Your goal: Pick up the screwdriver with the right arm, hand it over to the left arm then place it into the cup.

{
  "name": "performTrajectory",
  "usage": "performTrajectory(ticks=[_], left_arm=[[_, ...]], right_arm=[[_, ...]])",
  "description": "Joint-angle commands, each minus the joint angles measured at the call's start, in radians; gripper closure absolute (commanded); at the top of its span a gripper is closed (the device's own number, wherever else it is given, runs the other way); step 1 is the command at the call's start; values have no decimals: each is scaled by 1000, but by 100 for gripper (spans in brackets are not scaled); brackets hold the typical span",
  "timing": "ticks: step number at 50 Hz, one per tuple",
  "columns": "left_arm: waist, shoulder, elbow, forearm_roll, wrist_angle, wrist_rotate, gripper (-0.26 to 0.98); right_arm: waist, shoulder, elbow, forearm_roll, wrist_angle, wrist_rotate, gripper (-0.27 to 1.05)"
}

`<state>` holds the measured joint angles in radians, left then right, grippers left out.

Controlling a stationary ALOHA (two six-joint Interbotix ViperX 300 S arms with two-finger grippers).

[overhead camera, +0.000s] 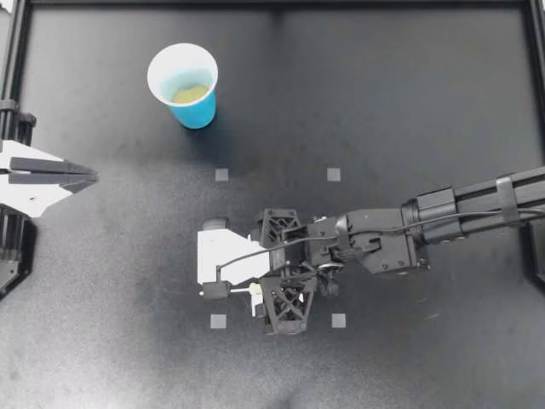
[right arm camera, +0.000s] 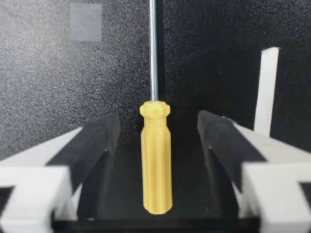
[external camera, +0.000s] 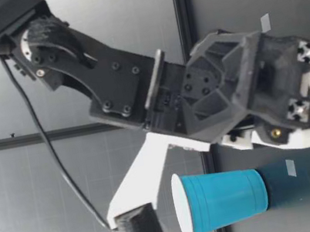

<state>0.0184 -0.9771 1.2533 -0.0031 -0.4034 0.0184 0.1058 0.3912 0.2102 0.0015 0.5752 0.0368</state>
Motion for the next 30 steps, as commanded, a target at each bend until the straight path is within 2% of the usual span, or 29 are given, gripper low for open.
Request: performTrajectory(ticks=[1,22,30], left_arm=[[3,3,-14,-2,-6,2,62],[2,3,-15,-2,-11,2,62],[3,3,-14,-2,-11,2,62]], right_arm=[[5,-12,-23,0,-3,2,19],[5,28,-23,0,-3,3,22],[5,32,-23,-2,-3,0,34]])
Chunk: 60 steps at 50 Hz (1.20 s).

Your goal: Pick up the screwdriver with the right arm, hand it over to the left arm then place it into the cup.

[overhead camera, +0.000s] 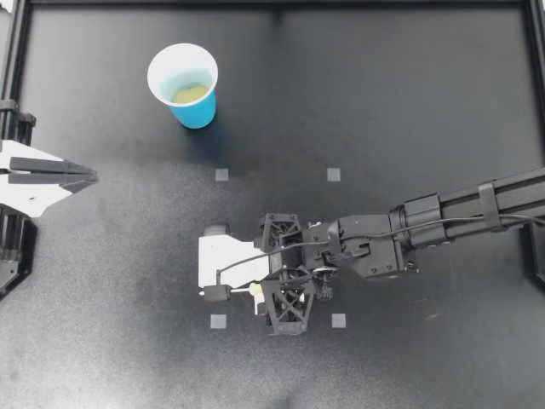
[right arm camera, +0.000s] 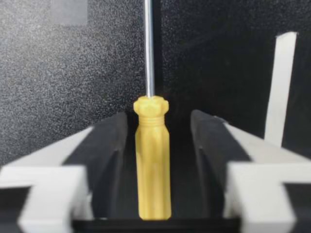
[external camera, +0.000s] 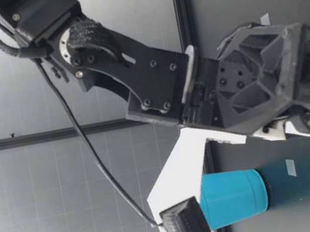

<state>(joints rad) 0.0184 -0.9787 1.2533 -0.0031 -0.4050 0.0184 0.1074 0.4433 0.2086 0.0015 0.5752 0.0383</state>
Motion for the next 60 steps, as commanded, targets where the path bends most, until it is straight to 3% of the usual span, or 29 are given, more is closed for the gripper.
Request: performTrajectory(ticks=[1,15,25,35,47,56,60], left_arm=[[2,5,-14,-2,-9,2,62],[3,11,-6,-2,-11,2,62],[3,54,5,-3,-38,-5,57],[3,123,8,-15,-77,-9,37],[3,216,8,-35,-196,-18,12],[3,298,-3,-34,-293,-28,8],[3,324,-11,-34,-316,-40,8]], right_arm=[[3,-20,-21,-2,-3,-2,36],[9,-35,-20,-2,-8,2,68],[15,-97,34,3,-94,25,71],[15,-227,215,3,-391,117,71],[0,-360,440,3,-919,213,71],[-32,-383,499,6,-1221,209,71],[-51,-379,494,6,-1258,204,71]])
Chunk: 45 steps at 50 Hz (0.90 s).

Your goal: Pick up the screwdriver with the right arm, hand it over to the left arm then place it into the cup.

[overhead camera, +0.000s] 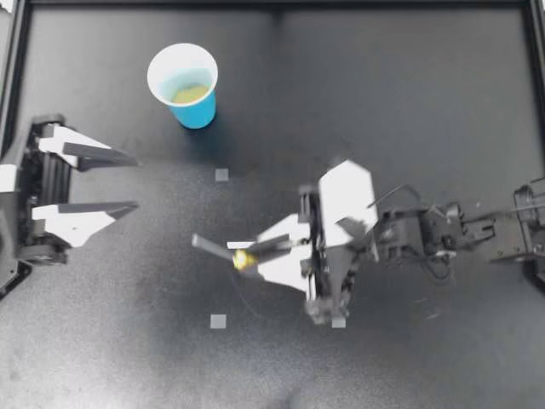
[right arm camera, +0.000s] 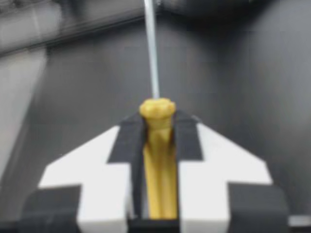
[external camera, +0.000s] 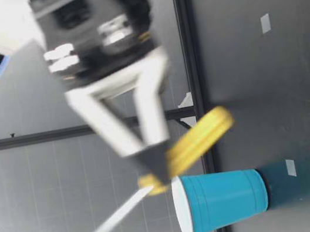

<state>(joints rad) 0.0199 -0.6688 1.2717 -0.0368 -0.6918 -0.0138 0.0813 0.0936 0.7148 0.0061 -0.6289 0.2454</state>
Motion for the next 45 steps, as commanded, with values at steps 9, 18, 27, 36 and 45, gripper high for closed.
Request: performTrajectory(ticks=[9,18,27,36,45], left_arm=[[0,55,-48,9,-58,-32,8],[2,63,-60,14,-60,-37,8],[2,64,-61,14,-75,-38,8],[2,69,-61,14,-83,-38,8],[0,87,-64,12,-112,-38,8]], right_arm=[[-69,-9,-48,2,-80,-49,71],[-91,15,-110,3,-81,-124,71],[-104,48,-172,2,-81,-146,71],[-107,78,-221,-2,-77,-147,71],[-107,106,-261,-5,-75,-147,71]])
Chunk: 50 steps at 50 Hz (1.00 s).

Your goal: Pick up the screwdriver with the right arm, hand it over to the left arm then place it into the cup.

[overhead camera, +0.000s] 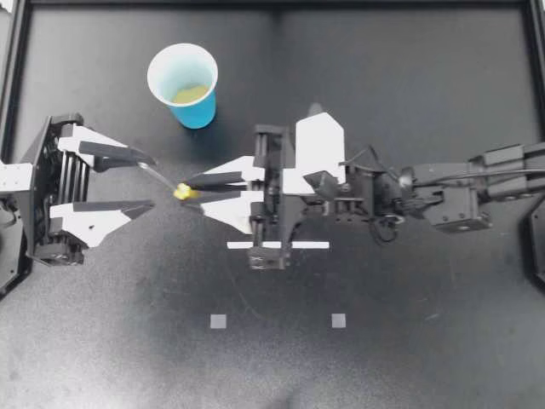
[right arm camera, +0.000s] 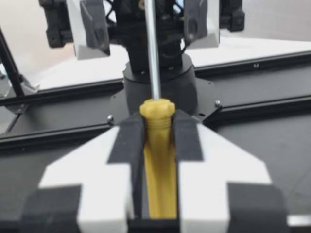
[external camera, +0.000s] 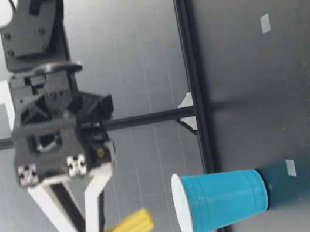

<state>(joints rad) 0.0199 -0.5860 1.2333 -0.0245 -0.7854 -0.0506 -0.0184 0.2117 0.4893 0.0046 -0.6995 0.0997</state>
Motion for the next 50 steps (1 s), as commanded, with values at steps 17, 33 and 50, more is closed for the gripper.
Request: performTrajectory(ticks=[17,33,50], left_arm=[[2,55,-58,2,-37,-3,12],[2,64,-57,2,-44,-6,62],[2,66,-58,2,-44,-17,69]], right_arm=[[-6,-2,-55,-3,8,0,71],[-8,-9,-49,-3,9,0,71],[-8,-12,-49,9,9,14,63]])
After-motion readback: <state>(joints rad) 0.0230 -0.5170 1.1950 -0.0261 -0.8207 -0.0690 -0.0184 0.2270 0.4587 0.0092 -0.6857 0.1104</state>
